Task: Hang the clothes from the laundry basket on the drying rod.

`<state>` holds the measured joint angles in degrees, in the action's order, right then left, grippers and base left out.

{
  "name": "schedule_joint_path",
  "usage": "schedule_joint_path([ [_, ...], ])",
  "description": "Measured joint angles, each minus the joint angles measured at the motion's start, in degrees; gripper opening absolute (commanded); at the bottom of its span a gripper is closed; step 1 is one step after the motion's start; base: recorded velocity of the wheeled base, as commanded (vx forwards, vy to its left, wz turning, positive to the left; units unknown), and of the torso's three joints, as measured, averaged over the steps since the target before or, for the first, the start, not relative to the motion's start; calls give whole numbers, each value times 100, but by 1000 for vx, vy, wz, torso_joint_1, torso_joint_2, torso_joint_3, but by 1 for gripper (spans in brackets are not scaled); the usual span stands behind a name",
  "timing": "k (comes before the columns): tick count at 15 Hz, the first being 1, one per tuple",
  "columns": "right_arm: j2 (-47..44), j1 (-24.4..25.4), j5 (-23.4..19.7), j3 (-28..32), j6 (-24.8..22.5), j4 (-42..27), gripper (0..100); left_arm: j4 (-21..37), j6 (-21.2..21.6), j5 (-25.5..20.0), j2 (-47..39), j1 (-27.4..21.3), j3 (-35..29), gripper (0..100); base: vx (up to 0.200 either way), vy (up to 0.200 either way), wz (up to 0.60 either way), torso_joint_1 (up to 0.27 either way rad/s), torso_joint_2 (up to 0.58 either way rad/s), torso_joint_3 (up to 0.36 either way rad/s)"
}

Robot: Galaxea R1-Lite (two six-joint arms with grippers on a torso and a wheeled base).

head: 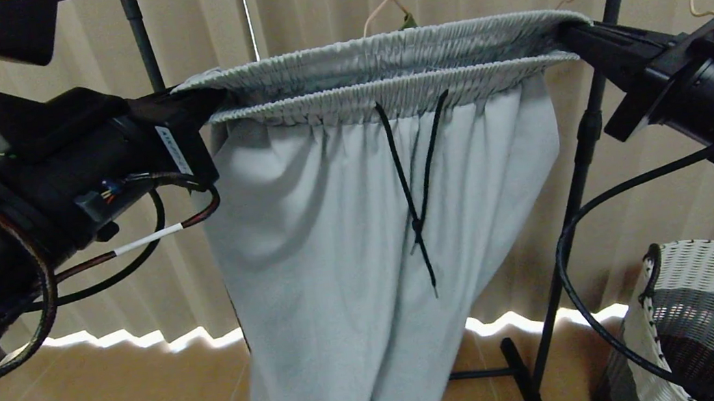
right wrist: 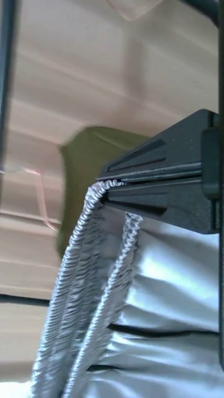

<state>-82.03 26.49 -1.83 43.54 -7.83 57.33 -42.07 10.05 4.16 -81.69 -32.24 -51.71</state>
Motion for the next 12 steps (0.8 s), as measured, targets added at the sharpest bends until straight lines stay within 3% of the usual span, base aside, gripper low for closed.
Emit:
schedule_joint_path([
  [12,-66,-393,28,-185,-13,-7,0,15,44,-6,55,-363,419,0,0,0,0,0,0,0],
])
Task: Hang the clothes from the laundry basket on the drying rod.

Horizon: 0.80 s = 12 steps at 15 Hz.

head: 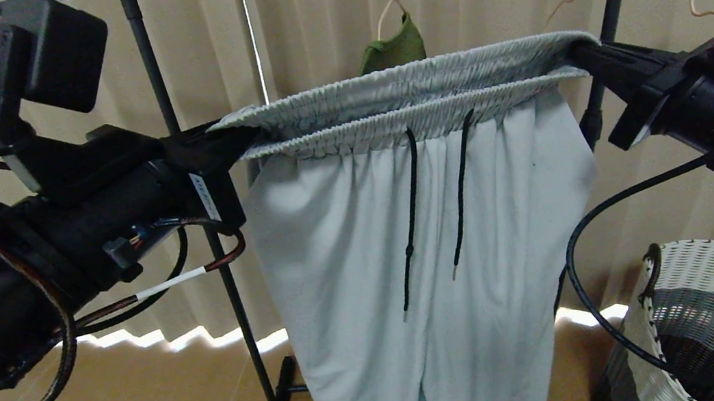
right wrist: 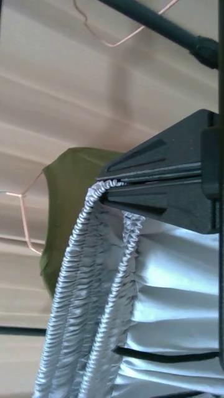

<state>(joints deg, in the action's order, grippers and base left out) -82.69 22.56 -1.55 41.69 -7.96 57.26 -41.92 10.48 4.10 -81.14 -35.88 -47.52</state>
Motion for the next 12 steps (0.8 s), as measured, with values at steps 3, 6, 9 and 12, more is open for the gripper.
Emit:
schedule_joint_path([
  [3,48,-5,5,-104,-11,-79,0,24,-12,35,-135,-26,-143,0,0,0,0,0,0,0],
  [6,364,-9,-22,-127,20,-655,0,57,-20,307,-369,-6,-452,0,0,0,0,0,0,0],
  [9,981,85,-69,-82,435,-1534,0,79,-48,906,-889,21,-1069,0,0,0,0,0,0,0],
  [12,1467,518,-110,-162,803,-2070,0,79,-94,1029,-1473,123,-1731,0,0,0,0,0,0,0],
])
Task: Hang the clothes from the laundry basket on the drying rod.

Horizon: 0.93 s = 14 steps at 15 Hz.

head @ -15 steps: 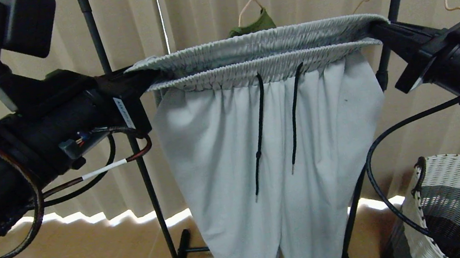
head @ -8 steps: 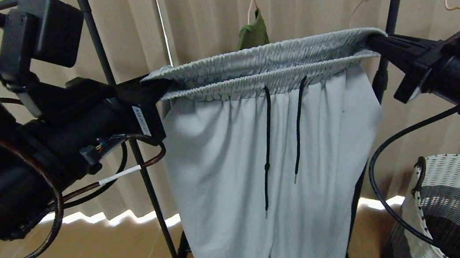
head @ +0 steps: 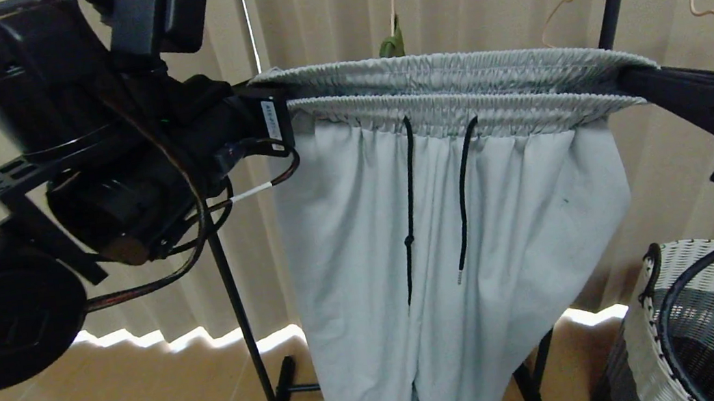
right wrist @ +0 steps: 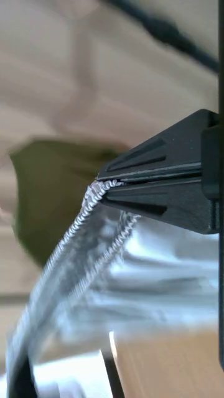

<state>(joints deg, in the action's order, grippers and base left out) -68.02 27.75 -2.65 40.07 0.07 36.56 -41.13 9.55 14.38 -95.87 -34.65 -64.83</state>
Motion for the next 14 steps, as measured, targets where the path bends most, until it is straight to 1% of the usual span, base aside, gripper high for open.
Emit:
schedule_joint_path([
  [1,110,83,-72,-49,154,-20,0,2,-84,6,-173,45,-165,0,0,0,0,0,0,0],
  [2,206,124,-244,-138,227,-16,0,13,-145,9,-308,74,-297,0,0,0,0,0,0,0],
  [3,301,146,-461,-261,249,-5,0,29,-161,9,-418,88,-372,0,0,0,0,0,0,0],
  [4,386,155,-558,-350,255,6,0,44,-167,9,-507,89,-410,0,0,0,0,0,0,0],
  [5,455,157,-751,-441,255,13,0,41,-176,6,-564,89,-424,0,0,0,0,0,0,0],
  [6,512,155,-830,-510,250,6,0,40,-191,6,-599,89,-430,0,0,0,0,0,0,0],
  [8,538,78,-828,-523,195,15,0,40,-249,6,-614,91,-380,0,0,0,0,0,0,0],
  [12,185,-560,-827,-422,72,252,0,68,-246,-38,-462,91,11,0,0,0,0,0,0,0],
  [14,-129,-752,-824,-271,61,433,0,273,-255,-100,-250,98,201,0,0,0,0,0,0,0],
])
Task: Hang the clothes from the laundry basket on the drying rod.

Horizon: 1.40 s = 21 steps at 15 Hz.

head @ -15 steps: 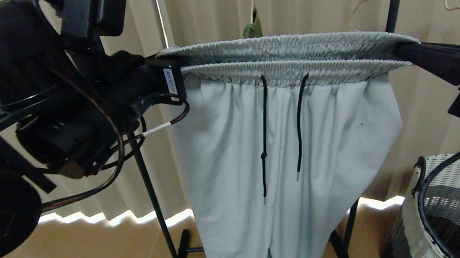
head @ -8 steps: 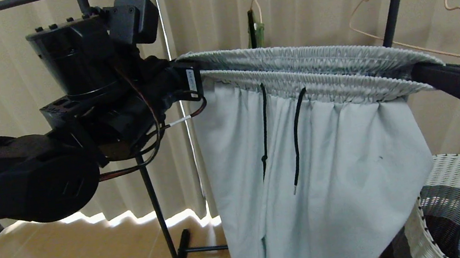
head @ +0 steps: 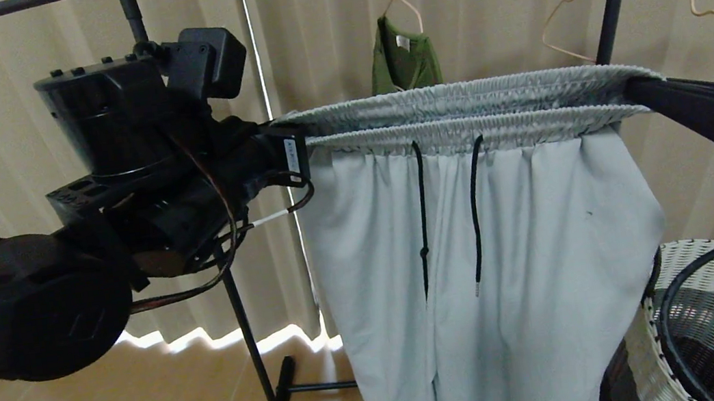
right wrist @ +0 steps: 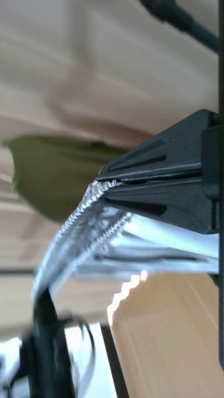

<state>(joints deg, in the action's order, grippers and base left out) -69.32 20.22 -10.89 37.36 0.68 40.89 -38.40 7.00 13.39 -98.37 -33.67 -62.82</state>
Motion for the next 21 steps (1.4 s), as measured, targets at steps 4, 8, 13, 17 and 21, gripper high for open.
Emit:
schedule_joint_path([
  [4,-651,-101,85,295,-4,619,0,646,0,-636,653,-9,417,0,0,0,0,0,0,0],
  [8,-1285,-107,197,858,-2,797,0,1371,11,-1189,1336,-32,730,0,0,0,0,0,0,0],
  [13,-1797,-88,191,1423,18,862,0,1399,59,-1801,2033,-213,1150,0,0,0,0,0,0,0],
  [17,-2144,-52,172,1575,22,1237,0,1364,90,-2148,2566,-491,1552,0,0,0,0,0,0,0],
  [21,-2247,-39,191,1580,18,1268,0,1360,271,-2157,2850,-845,1702,0,0,0,0,0,0,0],
])
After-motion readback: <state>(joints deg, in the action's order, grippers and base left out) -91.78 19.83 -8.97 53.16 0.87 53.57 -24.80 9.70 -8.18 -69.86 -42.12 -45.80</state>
